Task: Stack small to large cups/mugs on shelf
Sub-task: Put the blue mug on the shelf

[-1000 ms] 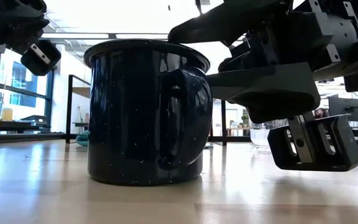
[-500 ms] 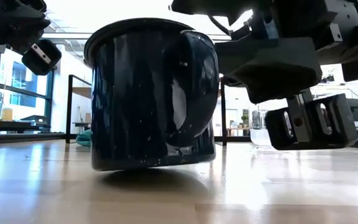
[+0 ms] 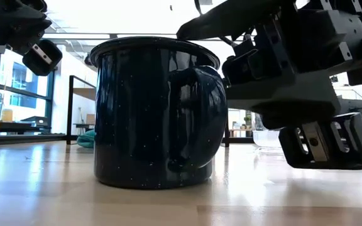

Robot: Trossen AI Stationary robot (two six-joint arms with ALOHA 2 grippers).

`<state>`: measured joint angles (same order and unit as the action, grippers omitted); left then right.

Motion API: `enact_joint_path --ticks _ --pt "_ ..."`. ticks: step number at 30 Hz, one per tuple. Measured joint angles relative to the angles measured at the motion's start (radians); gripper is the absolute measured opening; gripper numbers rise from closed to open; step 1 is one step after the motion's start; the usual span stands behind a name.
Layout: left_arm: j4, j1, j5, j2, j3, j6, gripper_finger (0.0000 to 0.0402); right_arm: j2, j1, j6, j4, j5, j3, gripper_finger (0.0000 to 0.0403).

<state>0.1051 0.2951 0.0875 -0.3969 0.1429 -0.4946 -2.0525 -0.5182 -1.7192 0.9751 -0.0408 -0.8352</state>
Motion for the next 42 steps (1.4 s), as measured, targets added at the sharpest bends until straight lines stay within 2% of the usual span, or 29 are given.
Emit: enact_joint_path --ticks 4,14,18,27,29,33,42 --pt "0.0 0.0 0.001 0.0 0.0 0.0 0.0026 0.0 0.0 -0.001 -0.002 0.016 0.0 0.0203" --pt "-0.001 0.0 0.003 0.0 0.0 0.006 0.0026 0.0 0.0 0.015 0.037 0.034 0.001 0.0204" --pt "-0.001 0.0 0.003 0.0 0.0 0.016 0.0026 0.014 0.0 -0.015 0.077 0.033 0.063 0.0204" --pt "-0.003 0.0 0.01 0.0 0.0 0.021 0.0026 0.224 0.013 -0.017 0.101 -0.038 0.238 0.0204" --pt "-0.003 0.0 0.019 0.0 0.0 0.031 0.0026 0.276 0.029 -0.007 0.048 -0.038 0.244 0.0204" --pt "-0.003 0.0 0.037 0.0 0.0 0.051 0.0026 0.382 0.085 0.09 -0.177 0.003 0.201 0.0204" --pt "0.0 0.0 0.043 0.0 0.0 0.07 0.0026 0.509 0.206 0.559 -0.593 0.078 0.04 0.0204"
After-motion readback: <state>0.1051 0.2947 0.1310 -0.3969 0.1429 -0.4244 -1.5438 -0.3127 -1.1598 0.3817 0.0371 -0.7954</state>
